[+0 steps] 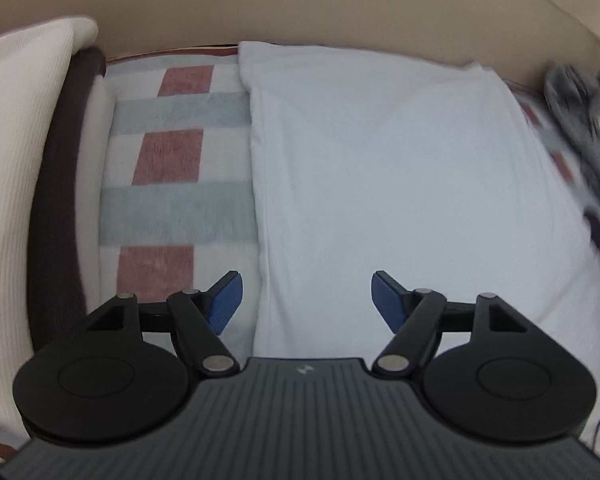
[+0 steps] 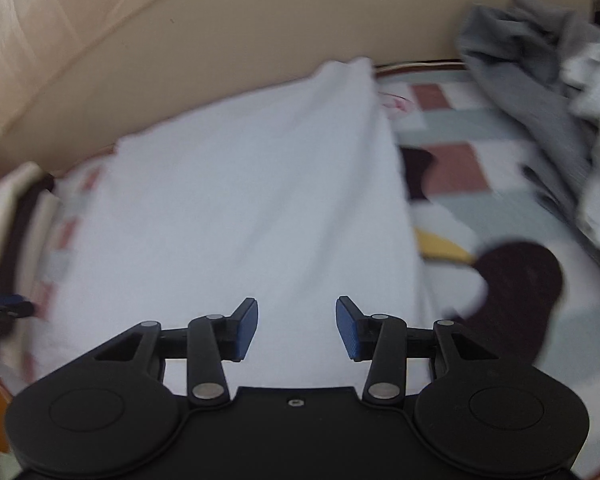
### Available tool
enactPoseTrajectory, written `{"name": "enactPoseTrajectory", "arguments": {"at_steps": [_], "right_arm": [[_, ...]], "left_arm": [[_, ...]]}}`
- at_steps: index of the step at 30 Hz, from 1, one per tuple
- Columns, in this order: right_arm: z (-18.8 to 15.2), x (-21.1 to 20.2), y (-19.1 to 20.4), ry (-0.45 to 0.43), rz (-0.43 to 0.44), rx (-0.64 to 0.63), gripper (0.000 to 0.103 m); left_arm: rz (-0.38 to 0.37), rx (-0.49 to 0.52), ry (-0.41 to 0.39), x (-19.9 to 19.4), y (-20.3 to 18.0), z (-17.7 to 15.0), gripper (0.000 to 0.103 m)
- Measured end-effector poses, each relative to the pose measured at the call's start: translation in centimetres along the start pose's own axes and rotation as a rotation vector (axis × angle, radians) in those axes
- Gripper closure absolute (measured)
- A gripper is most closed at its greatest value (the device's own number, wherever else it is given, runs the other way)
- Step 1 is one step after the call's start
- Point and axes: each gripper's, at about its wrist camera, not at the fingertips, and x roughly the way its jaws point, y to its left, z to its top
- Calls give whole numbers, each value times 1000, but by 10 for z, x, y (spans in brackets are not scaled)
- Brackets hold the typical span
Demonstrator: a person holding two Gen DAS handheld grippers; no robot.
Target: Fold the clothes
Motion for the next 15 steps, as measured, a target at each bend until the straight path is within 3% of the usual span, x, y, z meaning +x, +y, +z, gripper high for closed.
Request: {"name": "enactPoseTrajectory", "arguments": {"at_steps": [3,6,10,13,15], "right_arm": [[55,13,-8,104,76,122,54],[106,18,-3,51,120,109,54],[153,35,-3,-36,119,69,54],[178,58,-22,-52,111,110,64],[187,72,-30,-66,56,111,66]], "left_arm": [[-8,-166,89,13,11,33,32],[45,-148,20,19,4,65,32],[163,-30,-107,38,-6,103,32],[331,-45,-226,47,1,120,32],[261,-124,-224,54,14,128,32]]}}
